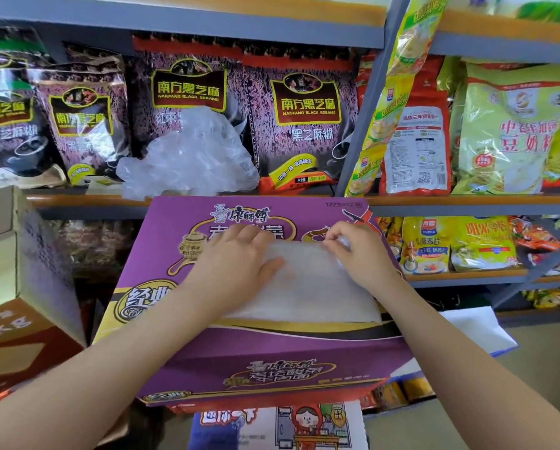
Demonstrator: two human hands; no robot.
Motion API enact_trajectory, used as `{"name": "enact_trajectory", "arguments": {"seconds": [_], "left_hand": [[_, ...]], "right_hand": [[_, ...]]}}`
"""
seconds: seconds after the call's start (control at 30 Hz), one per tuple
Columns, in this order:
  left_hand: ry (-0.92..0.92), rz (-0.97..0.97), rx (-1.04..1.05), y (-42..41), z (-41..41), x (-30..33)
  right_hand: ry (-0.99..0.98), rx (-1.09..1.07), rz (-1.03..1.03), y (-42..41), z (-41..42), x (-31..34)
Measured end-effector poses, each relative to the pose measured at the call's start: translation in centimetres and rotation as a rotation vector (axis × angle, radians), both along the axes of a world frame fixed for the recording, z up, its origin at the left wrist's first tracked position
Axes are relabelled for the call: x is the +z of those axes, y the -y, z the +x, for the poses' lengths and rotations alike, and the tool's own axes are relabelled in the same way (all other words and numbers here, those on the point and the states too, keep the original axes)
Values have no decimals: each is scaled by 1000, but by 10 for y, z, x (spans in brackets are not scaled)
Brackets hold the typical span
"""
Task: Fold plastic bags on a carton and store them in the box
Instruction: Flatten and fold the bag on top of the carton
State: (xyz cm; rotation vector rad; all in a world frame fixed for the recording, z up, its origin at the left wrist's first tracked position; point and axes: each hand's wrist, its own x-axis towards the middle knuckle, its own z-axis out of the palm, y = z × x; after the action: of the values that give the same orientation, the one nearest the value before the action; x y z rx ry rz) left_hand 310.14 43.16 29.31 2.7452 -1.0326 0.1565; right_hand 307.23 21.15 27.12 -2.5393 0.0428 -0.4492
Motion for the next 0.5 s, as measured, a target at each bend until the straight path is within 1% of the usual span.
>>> {"name": "enact_trajectory", "arguments": {"seconds": [0.07, 0.17, 0.23, 0.27, 0.37, 0.43, 0.5], "left_hand": [[-47, 73, -51, -2, -17, -9], [-52, 157, -8, -11, -28, -23], [-81, 129, 5, -16, -28, -26], [-51, 115, -1, -17, -28, -26], [0, 166, -88, -17, -28, -27], [-12, 194, -165, -16, -28, -28], [-27, 193, -191, -15, -26, -28]], "right_hand": [[-11, 0, -52, -1, 0, 0], [-8, -1, -118, -2, 2, -1], [-27, -13, -144, -2, 4, -1], [-44, -24, -163, -2, 5, -1], [-86, -35, -190, -3, 5, 1], [-127, -34, -201, -4, 2, 5], [-184, -74, -315, -6, -1, 15]]}}
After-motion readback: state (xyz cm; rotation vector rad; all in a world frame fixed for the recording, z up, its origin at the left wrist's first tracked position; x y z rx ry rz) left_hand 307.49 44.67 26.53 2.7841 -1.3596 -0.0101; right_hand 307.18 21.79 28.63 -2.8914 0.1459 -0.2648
